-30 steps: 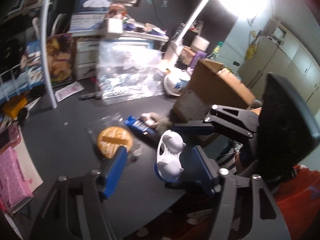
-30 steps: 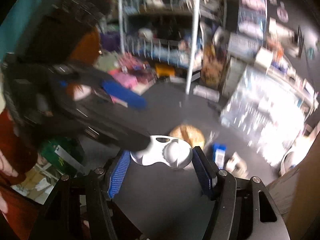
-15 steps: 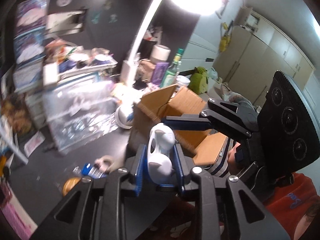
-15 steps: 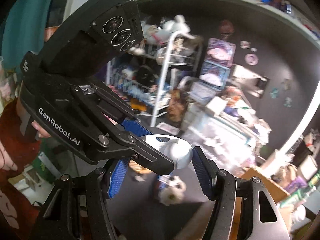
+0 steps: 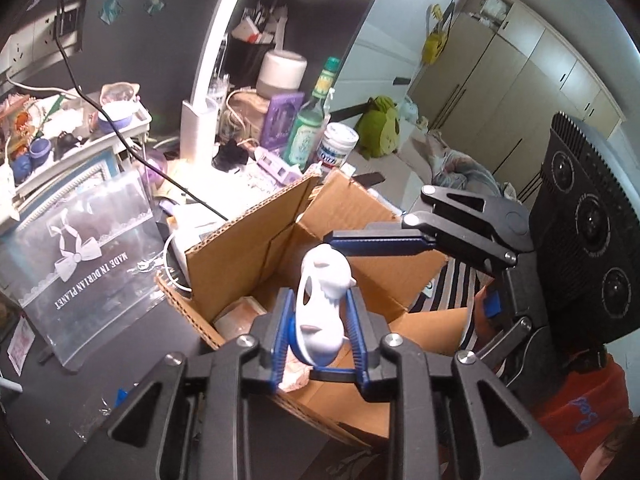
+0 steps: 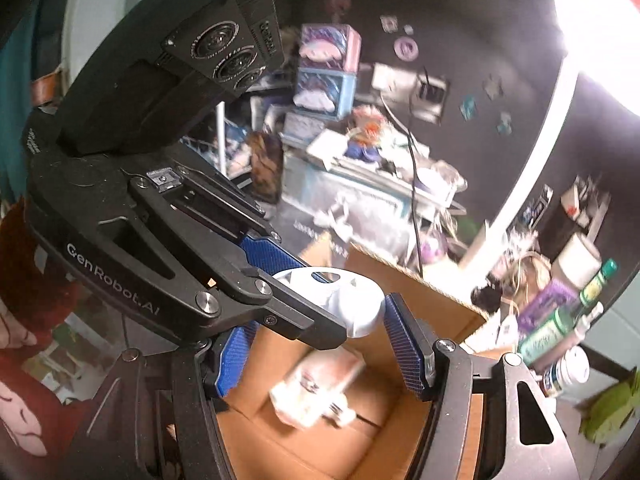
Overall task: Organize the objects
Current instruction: 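Grasp the white mask with the right gripper and drop it into the box, then move the right gripper to the wrapped orange cookie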
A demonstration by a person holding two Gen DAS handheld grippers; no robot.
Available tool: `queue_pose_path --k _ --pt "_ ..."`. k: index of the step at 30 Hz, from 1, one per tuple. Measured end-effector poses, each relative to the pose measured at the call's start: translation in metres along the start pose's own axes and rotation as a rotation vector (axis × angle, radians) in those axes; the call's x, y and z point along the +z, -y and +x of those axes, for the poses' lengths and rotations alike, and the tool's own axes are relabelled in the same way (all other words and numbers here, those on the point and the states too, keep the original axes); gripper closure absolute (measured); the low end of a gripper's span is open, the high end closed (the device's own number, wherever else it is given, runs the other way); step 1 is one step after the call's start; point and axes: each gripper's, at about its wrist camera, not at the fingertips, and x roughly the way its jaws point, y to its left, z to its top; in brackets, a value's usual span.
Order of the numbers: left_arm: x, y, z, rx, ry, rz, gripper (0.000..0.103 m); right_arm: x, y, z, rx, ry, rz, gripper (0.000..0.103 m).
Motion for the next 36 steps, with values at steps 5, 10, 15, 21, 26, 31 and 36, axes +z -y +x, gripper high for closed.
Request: queue_pose_path --k 5,10,15,21,26,31,36 --pt "-0.001 -0.007 -0.007 0.051 0.047 -0.02 0.028 -0.003 0.008 0.016 0.012 -0.08 0.019 0.03" --pt "-0.007 -0.015 -0.027 0.088 0.087 -0.033 0.027 -0.004 0.014 0.016 -0.002 -0.084 0.031 0.029" --pt "-0.019 -0.02 -0.054 0.15 0.147 -0.045 0.025 -0.004 0.012 0.014 -0.009 -0.089 0.046 0.029" --pt "-0.046 -0.026 -0.093 0.207 0.229 -0.058 0.021 0.006 -0.003 0.006 -0.008 -0.057 0.039 0.029" --pt "-0.08 -0.042 -0.13 0.302 0.283 -0.095 0.021 0.026 -0.042 0.003 0.051 -0.001 0.006 0.029" --pt "-0.128 -0.069 -0.16 0.401 0.332 -0.153 0.014 0.044 -0.094 0.023 0.157 0.015 -0.009 0.029" --pt "-0.176 -0.097 -0.174 0.482 0.349 -0.198 0.014 0.046 -0.143 0.065 0.263 -0.012 0.03 0.025"
